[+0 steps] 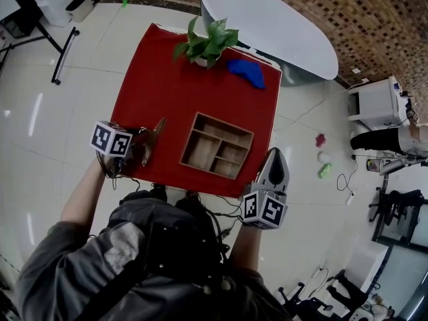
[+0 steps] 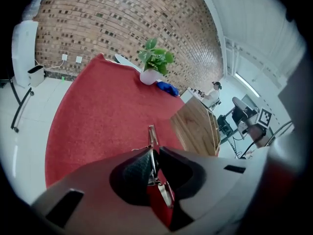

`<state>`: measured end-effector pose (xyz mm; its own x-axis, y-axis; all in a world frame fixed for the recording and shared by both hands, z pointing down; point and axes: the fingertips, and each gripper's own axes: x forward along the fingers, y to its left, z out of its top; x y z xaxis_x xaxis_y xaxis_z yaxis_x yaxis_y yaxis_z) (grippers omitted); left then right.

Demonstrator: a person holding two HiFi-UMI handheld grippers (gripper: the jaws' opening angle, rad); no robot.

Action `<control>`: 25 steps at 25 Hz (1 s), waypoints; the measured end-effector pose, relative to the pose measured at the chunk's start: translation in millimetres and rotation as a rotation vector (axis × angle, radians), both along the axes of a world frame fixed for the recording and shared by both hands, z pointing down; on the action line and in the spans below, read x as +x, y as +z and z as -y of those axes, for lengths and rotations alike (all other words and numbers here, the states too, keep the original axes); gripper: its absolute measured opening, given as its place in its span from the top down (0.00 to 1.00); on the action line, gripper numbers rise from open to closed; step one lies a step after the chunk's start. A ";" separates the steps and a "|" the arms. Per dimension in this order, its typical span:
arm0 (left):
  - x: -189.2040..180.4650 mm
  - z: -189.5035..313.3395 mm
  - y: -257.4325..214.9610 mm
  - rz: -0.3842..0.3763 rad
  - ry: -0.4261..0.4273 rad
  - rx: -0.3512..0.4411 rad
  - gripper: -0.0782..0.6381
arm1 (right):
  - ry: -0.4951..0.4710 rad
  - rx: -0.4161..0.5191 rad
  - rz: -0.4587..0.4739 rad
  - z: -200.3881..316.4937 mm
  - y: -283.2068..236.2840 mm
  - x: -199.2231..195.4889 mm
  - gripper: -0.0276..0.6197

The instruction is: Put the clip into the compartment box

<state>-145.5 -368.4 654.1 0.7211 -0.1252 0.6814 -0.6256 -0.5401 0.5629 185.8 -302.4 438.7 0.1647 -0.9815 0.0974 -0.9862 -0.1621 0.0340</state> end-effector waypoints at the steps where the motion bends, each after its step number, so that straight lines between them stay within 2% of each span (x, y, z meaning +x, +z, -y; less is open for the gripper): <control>1: 2.3 -0.6 -2.0 -0.003 0.002 0.009 0.81 | -0.002 0.001 0.000 0.3 -0.8 2.6 0.94; 8: 15.0 -5.9 -18.5 -0.030 -0.052 0.068 0.82 | -0.020 0.014 0.001 -6.5 -9.9 26.7 0.94; 12: 18.0 -3.6 -43.4 -0.075 -0.124 0.123 0.83 | -0.032 0.022 -0.002 -14.0 -13.6 40.6 0.94; 14: 19.0 1.4 -70.7 -0.130 -0.175 0.176 0.83 | -0.035 0.028 0.000 -17.3 -15.9 47.5 0.94; 17: 27.9 0.4 -124.5 -0.262 -0.213 0.258 0.82 | -0.036 0.038 0.002 -23.6 -20.9 56.2 0.94; 21: 54.6 -18.0 -204.1 -0.429 -0.186 0.374 0.82 | -0.045 0.055 0.001 -34.3 -32.5 63.9 0.94; 25: 75.0 -36.3 -265.1 -0.524 -0.174 0.495 0.82 | -0.054 0.074 0.002 -45.6 -41.5 68.2 0.94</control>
<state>-70.5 -332.1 389.0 0.8783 -0.4700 0.0873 -0.4409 -0.7259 0.5279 254.0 -256.8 397.2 0.1111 -0.9935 0.0244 -0.9936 -0.1106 0.0215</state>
